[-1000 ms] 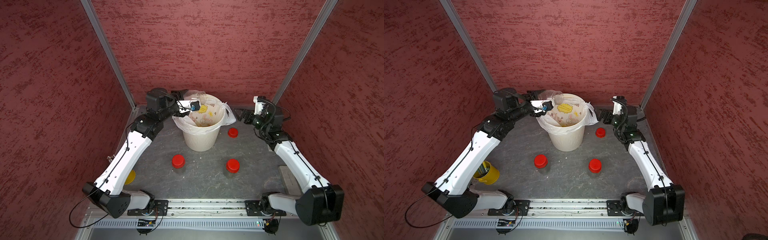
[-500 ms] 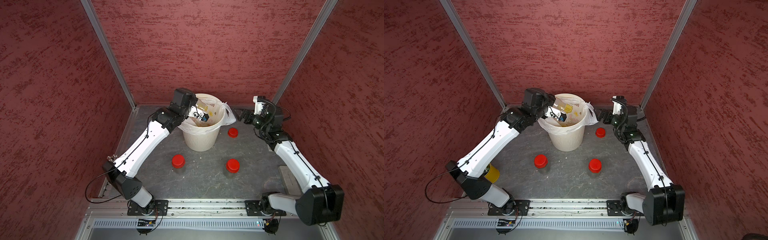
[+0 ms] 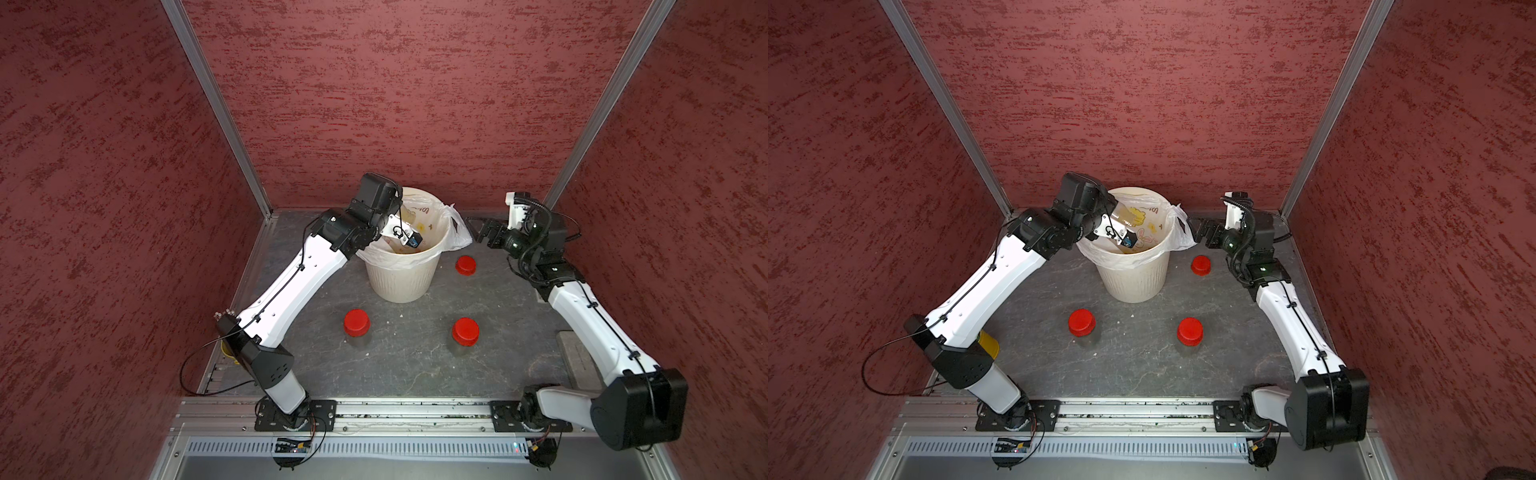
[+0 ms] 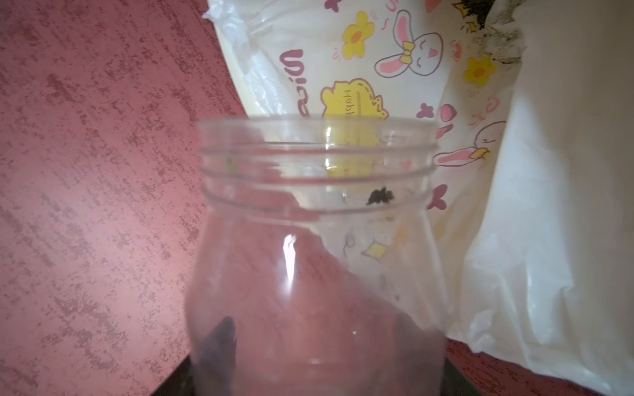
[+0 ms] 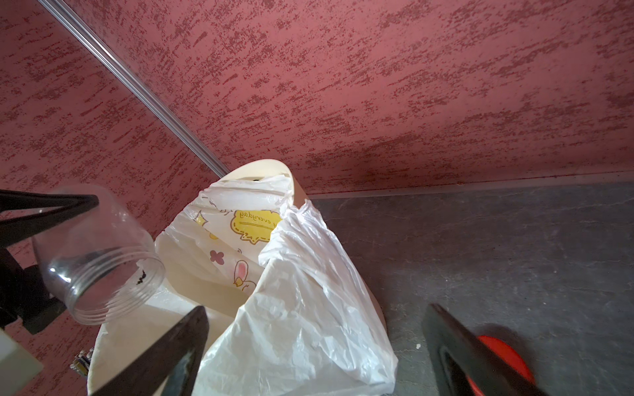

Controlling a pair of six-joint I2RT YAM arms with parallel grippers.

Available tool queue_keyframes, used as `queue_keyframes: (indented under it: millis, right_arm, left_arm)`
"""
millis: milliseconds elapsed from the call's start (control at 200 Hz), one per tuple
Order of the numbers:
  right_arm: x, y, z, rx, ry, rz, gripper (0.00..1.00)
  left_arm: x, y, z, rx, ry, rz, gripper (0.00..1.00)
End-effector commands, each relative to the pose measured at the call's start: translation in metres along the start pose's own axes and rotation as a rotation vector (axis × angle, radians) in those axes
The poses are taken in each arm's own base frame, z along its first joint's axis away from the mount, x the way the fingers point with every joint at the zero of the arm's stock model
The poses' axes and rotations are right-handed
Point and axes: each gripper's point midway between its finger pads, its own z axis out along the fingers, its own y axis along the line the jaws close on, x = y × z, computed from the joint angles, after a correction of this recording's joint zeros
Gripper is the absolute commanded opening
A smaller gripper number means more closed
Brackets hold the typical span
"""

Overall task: Empty moldy tea leaves from jars
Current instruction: Pour the moldy tea leaves from the jar into the trash bin.

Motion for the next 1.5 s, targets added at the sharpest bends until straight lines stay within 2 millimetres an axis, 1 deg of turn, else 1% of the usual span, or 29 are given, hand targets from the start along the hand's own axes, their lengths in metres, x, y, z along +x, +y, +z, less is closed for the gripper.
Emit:
queue_keyframes:
  millis: [0,70,120,165,265,316,401,511,561,591,636,716,771,837,922,952,987,1032,1112,1162,1212,1267,1352,1433,1498]
  right_arm:
    - [-0.012,0.008,0.001,-0.035,-0.029,-0.016,0.99]
    - [-0.013,0.009,0.001,-0.037,-0.031,-0.016,0.99]
    - [-0.014,0.01,0.001,-0.041,-0.033,-0.016,0.99]
    - [-0.014,0.011,0.0,-0.041,-0.036,-0.014,0.99]
    - [-0.013,0.01,0.0,-0.042,-0.036,-0.008,0.99]
    - [-0.013,0.01,0.001,-0.041,-0.037,-0.008,0.99]
    - [-0.014,0.011,0.001,-0.048,-0.039,-0.007,0.99]
    - [-0.017,0.012,0.001,-0.047,-0.042,-0.012,0.99]
    - [-0.018,0.013,0.001,-0.046,-0.042,-0.015,0.99]
    - [-0.018,0.012,0.001,-0.045,-0.042,-0.015,0.99]
    - [-0.018,0.012,0.001,-0.045,-0.041,-0.014,0.99]
    - [-0.016,0.011,0.001,-0.045,-0.042,-0.009,0.99]
    - [-0.014,0.011,0.002,-0.047,-0.037,-0.005,0.99]
    - [-0.015,0.011,0.003,-0.051,-0.033,-0.005,0.99]
    - [-0.017,0.013,0.001,-0.049,-0.037,-0.009,0.99]
    - [-0.019,0.013,0.0,-0.046,-0.042,-0.01,0.99]
    - [-0.02,0.014,0.0,-0.046,-0.045,-0.014,0.99]
    - [-0.02,0.014,-0.001,-0.046,-0.048,-0.015,0.99]
    - [-0.018,0.012,0.0,-0.046,-0.044,-0.011,0.99]
    - [-0.016,0.011,0.002,-0.048,-0.039,-0.006,0.99]
    - [-0.013,0.01,0.004,-0.054,-0.034,0.002,0.99]
    - [-0.013,0.011,0.005,-0.061,-0.029,0.007,0.99]
    - [-0.015,0.012,0.004,-0.061,-0.032,0.001,0.99]
    - [-0.019,0.016,0.002,-0.067,-0.04,-0.013,0.99]
    - [-0.022,0.02,0.002,-0.075,-0.04,-0.021,0.98]
  left_arm:
    - [0.012,0.012,-0.008,-0.007,0.04,0.076,0.56]
    - [0.014,0.032,-0.019,-0.064,0.039,0.076,0.56]
    - [0.013,0.034,-0.023,-0.071,0.039,0.079,0.56]
    - [0.009,0.026,-0.02,-0.051,0.031,0.08,0.56]
    - [0.002,-0.007,-0.002,0.031,0.012,0.08,0.56]
    - [0.004,-0.012,0.002,0.049,0.013,0.077,0.56]
    - [0.007,0.003,-0.002,0.021,0.016,0.075,0.55]
    - [0.013,0.036,-0.024,-0.072,0.028,0.071,0.55]
    - [0.016,0.04,-0.03,-0.09,0.035,0.069,0.55]
    - [0.015,0.037,-0.03,-0.082,0.033,0.072,0.55]
    - [0.009,0.026,-0.025,-0.058,0.02,0.078,0.55]
    - [-0.003,-0.002,-0.007,0.006,-0.007,0.097,0.55]
    - [-0.004,-0.007,0.001,0.03,-0.005,0.105,0.55]
    - [-0.001,0.009,0.0,0.004,0.003,0.108,0.55]
    - [0.006,0.043,-0.018,-0.09,0.018,0.099,0.55]
    - [0.008,0.051,-0.025,-0.113,0.023,0.096,0.55]
    - [0.008,0.053,-0.028,-0.123,0.027,0.094,0.55]
    - [0.006,0.047,-0.028,-0.108,0.023,0.095,0.55]
    - [0.0,0.019,-0.014,-0.033,0.005,0.102,0.55]
    - [-0.001,0.004,-0.004,0.004,0.005,0.099,0.55]
    - [0.003,0.0,0.001,0.018,0.014,0.075,0.55]
    - [0.009,0.005,0.001,0.003,0.031,0.051,0.55]
    - [0.016,0.024,-0.008,-0.073,0.021,-0.01,0.55]
    - [0.015,0.035,-0.019,-0.127,-0.018,-0.074,0.56]
    - [0.013,0.037,-0.026,-0.162,-0.059,-0.126,0.57]
